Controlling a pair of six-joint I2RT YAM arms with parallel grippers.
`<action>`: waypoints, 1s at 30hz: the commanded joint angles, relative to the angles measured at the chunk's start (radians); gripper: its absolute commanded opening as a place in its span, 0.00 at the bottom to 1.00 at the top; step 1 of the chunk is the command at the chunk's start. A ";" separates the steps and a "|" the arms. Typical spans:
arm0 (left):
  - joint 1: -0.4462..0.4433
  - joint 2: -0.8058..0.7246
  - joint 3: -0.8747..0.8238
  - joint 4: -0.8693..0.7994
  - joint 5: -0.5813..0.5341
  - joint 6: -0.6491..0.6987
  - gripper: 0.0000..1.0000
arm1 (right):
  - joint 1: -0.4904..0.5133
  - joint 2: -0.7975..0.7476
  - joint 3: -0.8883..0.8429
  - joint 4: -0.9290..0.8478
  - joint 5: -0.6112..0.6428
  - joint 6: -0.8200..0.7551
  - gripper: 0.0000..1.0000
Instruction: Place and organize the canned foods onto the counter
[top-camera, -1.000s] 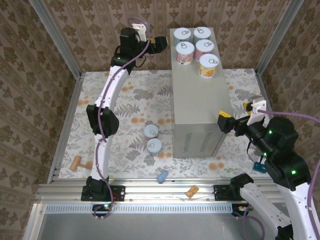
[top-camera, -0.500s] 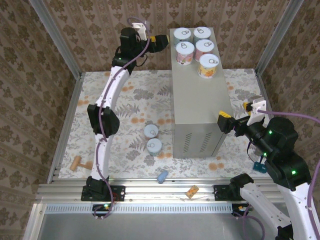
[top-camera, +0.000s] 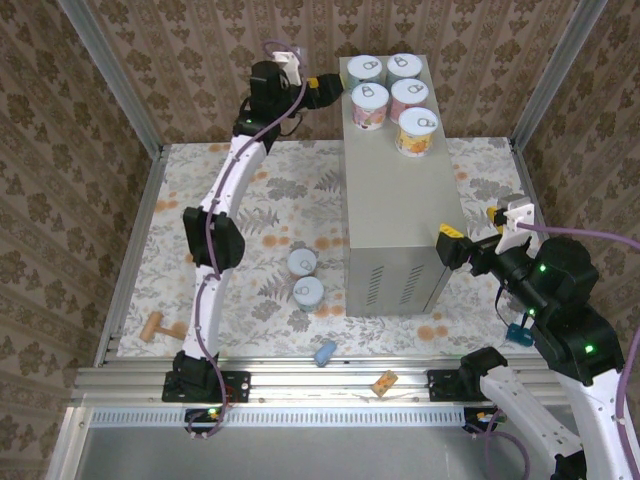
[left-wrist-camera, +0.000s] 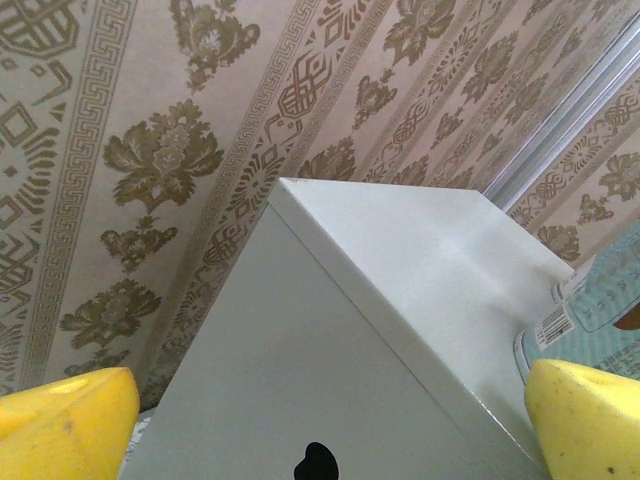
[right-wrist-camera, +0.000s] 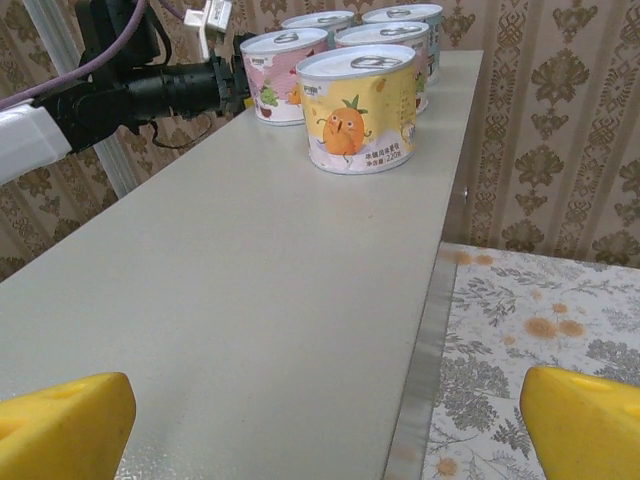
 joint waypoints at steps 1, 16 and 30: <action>-0.008 0.010 0.044 0.043 0.016 -0.020 1.00 | -0.001 -0.015 -0.008 -0.022 -0.002 -0.007 1.00; -0.013 0.019 0.048 0.044 0.018 -0.021 1.00 | -0.001 -0.017 -0.012 -0.017 0.000 -0.009 1.00; -0.022 0.024 0.048 0.050 0.026 -0.027 1.00 | -0.001 -0.017 -0.009 -0.019 -0.001 -0.013 1.00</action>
